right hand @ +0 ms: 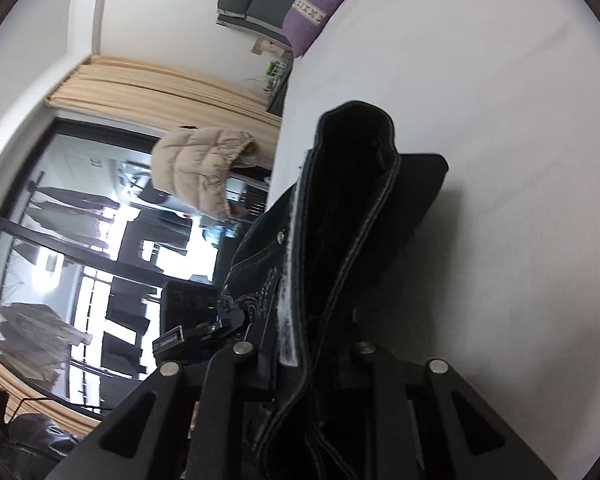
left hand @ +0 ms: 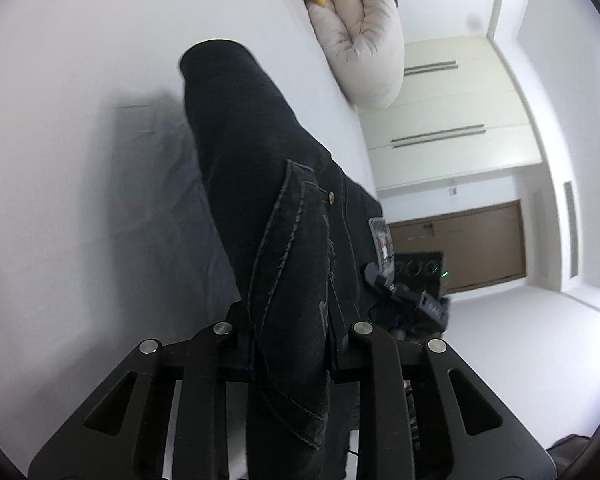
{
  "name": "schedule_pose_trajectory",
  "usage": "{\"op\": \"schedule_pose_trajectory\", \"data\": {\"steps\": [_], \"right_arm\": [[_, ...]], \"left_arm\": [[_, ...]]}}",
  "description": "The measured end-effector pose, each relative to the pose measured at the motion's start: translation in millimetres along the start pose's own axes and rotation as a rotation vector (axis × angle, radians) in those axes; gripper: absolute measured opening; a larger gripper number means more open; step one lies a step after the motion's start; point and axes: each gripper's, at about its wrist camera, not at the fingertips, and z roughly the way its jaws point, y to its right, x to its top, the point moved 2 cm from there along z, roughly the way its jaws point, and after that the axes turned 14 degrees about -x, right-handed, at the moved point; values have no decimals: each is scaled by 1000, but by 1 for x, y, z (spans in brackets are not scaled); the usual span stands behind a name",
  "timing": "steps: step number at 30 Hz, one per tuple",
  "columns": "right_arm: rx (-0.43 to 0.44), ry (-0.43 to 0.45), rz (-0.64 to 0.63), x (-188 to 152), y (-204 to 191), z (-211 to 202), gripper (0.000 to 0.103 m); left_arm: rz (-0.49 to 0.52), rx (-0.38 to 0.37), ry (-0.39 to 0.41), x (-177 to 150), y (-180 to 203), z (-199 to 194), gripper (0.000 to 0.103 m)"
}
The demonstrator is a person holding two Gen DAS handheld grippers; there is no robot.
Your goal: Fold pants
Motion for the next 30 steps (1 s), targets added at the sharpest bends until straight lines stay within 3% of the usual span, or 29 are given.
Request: {"op": "schedule_pose_trajectory", "data": {"steps": [5,10,18,21,24,27,28,29,30], "right_arm": [[36,-11,34,-22,-10,23,20],[29,-30,-25,-7,-38,32,19],[35,14,-87,81,-90,54,19],[61,42,-94,119,-106,66,19],[62,41,-69,148,-99,91,19],[26,11,-7,158,-73,120,19],[0,-36,50,157,-51,139,22],[-35,-66,98,155,-33,150,31],[-87,-89,146,153,-16,159,32]], "left_arm": [[-94,-9,45,-19,-28,-30,20],[-77,-17,77,1,-23,-46,20],[129,40,70,114,38,-66,20],[158,34,72,161,45,-73,20],[146,37,70,195,30,-77,20],[90,87,48,217,-15,-70,20],[64,112,41,219,-32,-67,20],[37,141,33,217,-50,-66,20],[8,182,25,214,-71,-62,25]]}}
